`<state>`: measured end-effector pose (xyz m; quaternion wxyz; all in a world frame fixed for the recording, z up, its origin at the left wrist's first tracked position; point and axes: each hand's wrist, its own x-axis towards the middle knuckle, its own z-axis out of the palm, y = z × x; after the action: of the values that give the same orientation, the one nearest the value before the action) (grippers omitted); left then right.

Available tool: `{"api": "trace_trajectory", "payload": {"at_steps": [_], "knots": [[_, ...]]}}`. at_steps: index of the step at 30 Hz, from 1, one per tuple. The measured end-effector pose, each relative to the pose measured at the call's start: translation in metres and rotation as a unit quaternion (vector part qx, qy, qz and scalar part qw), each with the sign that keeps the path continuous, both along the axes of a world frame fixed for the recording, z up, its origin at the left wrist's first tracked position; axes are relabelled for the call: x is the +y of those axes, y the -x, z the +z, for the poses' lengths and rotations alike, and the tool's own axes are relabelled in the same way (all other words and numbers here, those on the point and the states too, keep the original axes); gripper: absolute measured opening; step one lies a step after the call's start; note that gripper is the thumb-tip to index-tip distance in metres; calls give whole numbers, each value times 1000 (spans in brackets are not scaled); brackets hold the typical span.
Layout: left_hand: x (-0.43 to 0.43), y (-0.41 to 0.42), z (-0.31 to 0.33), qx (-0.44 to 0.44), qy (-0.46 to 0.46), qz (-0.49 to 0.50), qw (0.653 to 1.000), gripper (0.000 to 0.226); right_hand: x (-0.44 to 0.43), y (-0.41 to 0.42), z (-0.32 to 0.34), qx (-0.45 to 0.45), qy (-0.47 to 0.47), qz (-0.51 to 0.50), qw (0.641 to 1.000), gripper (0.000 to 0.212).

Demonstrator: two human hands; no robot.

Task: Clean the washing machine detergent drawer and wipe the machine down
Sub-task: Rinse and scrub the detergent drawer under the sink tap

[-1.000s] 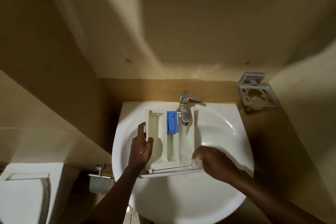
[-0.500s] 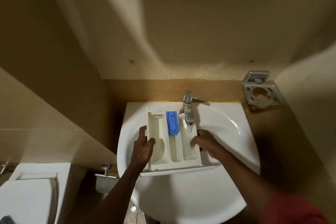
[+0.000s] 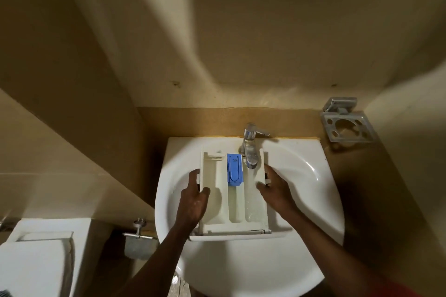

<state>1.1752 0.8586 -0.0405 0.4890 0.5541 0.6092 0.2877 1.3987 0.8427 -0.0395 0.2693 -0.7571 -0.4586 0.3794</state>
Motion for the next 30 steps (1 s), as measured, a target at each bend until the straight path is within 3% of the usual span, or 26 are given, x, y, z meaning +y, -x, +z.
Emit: {"api": "trace_trajectory", "payload": {"at_steps": [3,8,12,19,21,24,26,30], "knots": [[-12,-13,-4,14,-27,36,999,45,2,-7,1,-16,44,4,999,49],[-34,-28,-12,-6,-118,96,988,49,0,-22,2,-58,137,67,987,9],[-42,-37,-17,-28,-109,127,985,44,-7,-25,2,-98,137,98,981,31],[-35,-42,-18,-61,-6,108,992,45,-18,-36,-1,-137,163,131,968,37],[-31,-44,-18,-78,40,101,991,48,-19,-40,-1,-161,143,118,969,24],[-27,-44,-19,-49,92,92,990,35,-26,-41,-1,-183,116,88,972,3],[-25,-44,-18,-20,110,85,990,27,-33,-40,0,-181,81,53,979,10],[-24,-44,-15,-1,102,73,992,31,-33,-29,15,-179,-143,13,973,23]]}}
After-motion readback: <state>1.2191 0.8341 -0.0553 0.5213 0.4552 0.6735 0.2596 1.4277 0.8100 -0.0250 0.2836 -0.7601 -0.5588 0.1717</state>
